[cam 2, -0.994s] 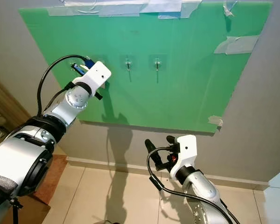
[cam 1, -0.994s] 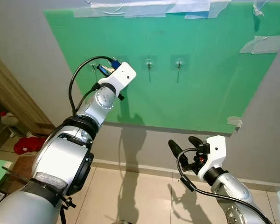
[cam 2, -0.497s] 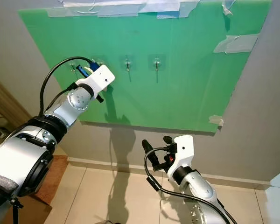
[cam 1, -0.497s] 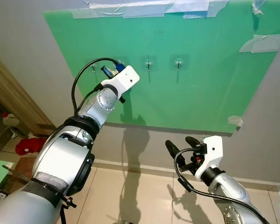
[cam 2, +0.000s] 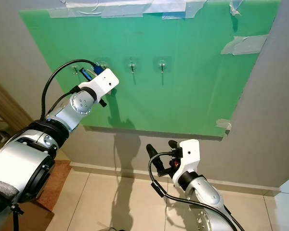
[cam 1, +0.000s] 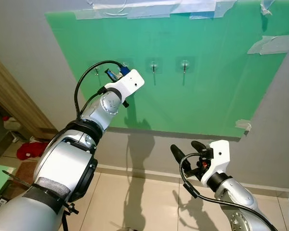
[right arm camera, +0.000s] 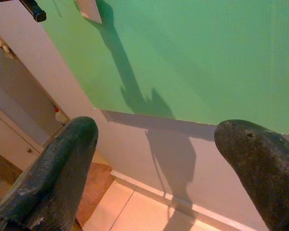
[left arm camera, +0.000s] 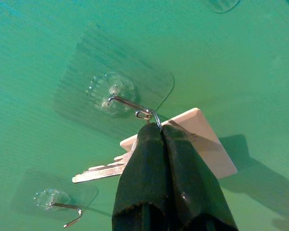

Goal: Hang keys on a hook

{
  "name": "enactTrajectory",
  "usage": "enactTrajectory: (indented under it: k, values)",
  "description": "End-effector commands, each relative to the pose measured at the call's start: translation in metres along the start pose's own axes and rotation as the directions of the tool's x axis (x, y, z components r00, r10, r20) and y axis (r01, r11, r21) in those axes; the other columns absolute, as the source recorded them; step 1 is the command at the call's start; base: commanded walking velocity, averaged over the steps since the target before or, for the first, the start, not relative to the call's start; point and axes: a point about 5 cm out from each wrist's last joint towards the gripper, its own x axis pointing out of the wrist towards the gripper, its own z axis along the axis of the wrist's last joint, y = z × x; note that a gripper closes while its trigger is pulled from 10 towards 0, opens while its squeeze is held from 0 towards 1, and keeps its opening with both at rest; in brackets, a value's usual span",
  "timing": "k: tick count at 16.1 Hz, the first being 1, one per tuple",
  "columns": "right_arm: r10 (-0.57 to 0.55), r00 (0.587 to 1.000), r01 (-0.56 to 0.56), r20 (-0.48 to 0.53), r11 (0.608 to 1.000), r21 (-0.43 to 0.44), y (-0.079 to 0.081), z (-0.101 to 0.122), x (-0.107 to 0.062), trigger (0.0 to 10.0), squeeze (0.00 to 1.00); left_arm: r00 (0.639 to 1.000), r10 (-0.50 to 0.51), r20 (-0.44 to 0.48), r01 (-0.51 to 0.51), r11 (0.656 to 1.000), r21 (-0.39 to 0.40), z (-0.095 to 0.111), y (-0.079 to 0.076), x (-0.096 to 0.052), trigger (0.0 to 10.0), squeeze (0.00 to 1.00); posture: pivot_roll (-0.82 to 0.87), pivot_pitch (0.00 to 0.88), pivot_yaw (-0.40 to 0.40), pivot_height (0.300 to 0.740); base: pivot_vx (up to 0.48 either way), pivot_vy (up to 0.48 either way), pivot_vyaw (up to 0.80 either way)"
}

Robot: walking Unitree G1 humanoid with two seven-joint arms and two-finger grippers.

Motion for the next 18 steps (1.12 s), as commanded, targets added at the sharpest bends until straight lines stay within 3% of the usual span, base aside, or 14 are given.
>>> enactTrajectory:
  k: [1,10,11,18]
  values:
    - [0.011,1.0,-0.011,-0.001,1.0,0.006,0.0048,0.001,0.0016,10.0,0.0,1.0,-0.005,-0.024,0.005,1.0,0.02,-0.0048,0.0053,-0.0004,0.0,0.0,-0.11,0.0,0.183,0.74,0.0,0.0,0.0]
    - [0.011,1.0,-0.011,-0.001,1.0,0.006,0.0048,0.001,0.0016,10.0,0.0,1.0,-0.005,-0.024,0.005,1.0,0.02,-0.0048,0.0053,-0.0004,0.0,0.0,-0.11,0.0,0.183,0.74,0.0,0.0,0.0]
    - [0.014,1.0,-0.015,-0.014,1.0,-0.003,0.0027,-0.0003,0.0026,10.0,0.0,0.999,0.031,-0.012,-0.031,1.0,-0.004,-0.0101,0.0073,-0.0027,10.0,1.0,-0.1,0.0,0.163,0.74,0.0,0.0,0.0]
    - [0.013,1.0,-0.013,-0.014,1.0,-0.007,0.0023,0.0001,0.0053,10.0,0.0,0.999,0.051,-0.006,-0.051,0.998,-0.024,-0.0124,0.0085,-0.0038,10.0,1.0,-0.1,0.0,0.167,0.74,0.0,0.0,0.0]
